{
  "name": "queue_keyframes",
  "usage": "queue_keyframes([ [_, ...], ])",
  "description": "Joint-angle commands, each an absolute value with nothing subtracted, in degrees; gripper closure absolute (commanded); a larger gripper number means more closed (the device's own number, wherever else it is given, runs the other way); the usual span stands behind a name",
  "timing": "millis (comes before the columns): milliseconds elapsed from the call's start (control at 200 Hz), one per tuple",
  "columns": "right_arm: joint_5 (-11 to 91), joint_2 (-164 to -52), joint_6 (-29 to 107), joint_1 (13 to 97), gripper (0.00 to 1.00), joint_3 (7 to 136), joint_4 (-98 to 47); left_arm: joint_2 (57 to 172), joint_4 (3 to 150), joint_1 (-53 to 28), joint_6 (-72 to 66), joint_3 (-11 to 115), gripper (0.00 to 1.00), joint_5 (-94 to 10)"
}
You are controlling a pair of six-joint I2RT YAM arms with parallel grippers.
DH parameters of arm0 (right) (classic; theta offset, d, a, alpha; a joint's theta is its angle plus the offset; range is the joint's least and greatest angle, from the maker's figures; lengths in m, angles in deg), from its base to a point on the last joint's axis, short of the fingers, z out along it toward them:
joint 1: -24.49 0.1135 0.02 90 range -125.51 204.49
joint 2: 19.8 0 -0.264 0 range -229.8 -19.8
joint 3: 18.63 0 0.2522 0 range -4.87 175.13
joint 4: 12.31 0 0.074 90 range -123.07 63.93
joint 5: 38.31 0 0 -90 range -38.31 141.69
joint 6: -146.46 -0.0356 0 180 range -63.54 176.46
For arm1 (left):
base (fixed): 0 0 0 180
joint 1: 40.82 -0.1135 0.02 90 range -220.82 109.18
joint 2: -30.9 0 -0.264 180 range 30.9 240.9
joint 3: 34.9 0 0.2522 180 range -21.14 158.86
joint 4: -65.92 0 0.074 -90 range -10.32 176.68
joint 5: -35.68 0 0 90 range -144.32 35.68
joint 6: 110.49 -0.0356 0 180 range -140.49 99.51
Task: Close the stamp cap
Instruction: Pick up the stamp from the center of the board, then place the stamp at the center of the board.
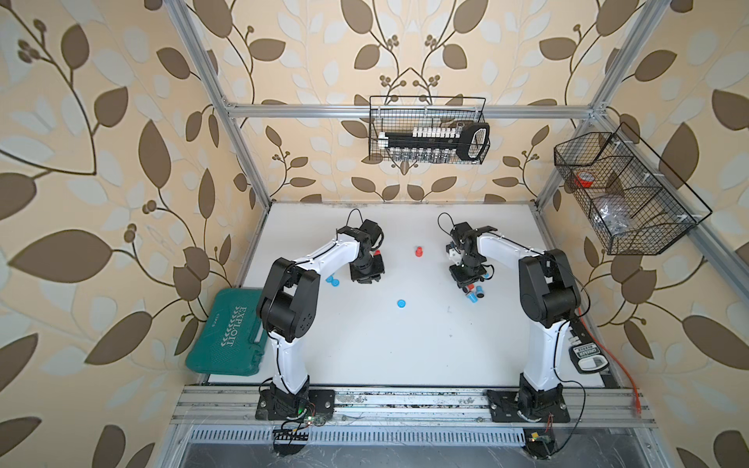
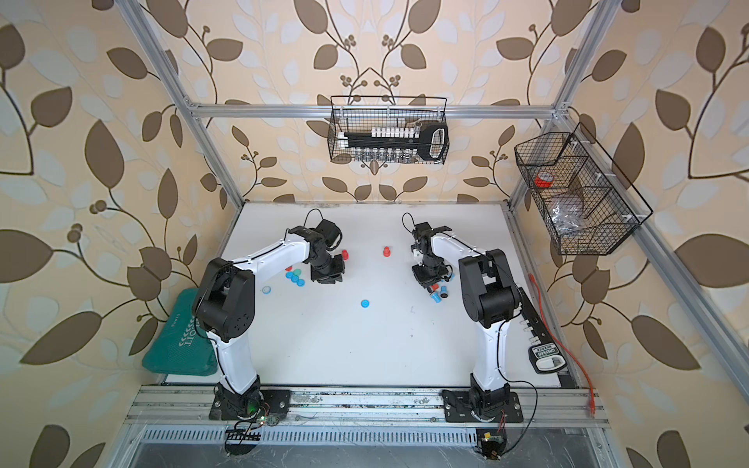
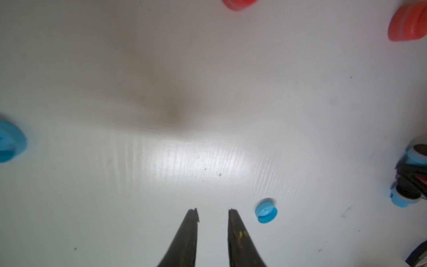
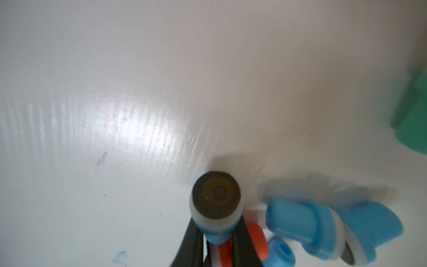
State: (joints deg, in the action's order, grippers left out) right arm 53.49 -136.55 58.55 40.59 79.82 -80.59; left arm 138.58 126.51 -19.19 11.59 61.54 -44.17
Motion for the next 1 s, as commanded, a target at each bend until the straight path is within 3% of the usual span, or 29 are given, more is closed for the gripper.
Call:
queue_keyframes([
  [0, 49.72, -133.56, 56.44, 41.91, 0.95, 83.7, -86.02, 133.07, 128.73, -24.36, 9.22, 61.07, 0.74, -44.29],
  [110, 46.83, -133.14, 54.98, 43.95, 1.0, 87.36, -90.56, 131.37, 129.51, -28.3, 7.92, 60.64, 0.74, -44.57],
  [540, 39.37, -143.87, 51.48, 55.86, 1.0, 112.95, -113.68, 124.63, 127.77, -34.52, 5.4, 53.42, 0.74, -43.42],
  [815, 42.98, -157.43, 46.93, 64.46, 1.0, 130.05, -123.89, 122.6, 126.79, -35.7, 3.55, 51.62, 0.74, -43.24],
  [995, 42.83, -163.24, 44.82, 64.83, 1.0, 135.27, -126.66, 121.78, 126.11, -36.13, 3.2, 50.21, 0.74, -42.65],
])
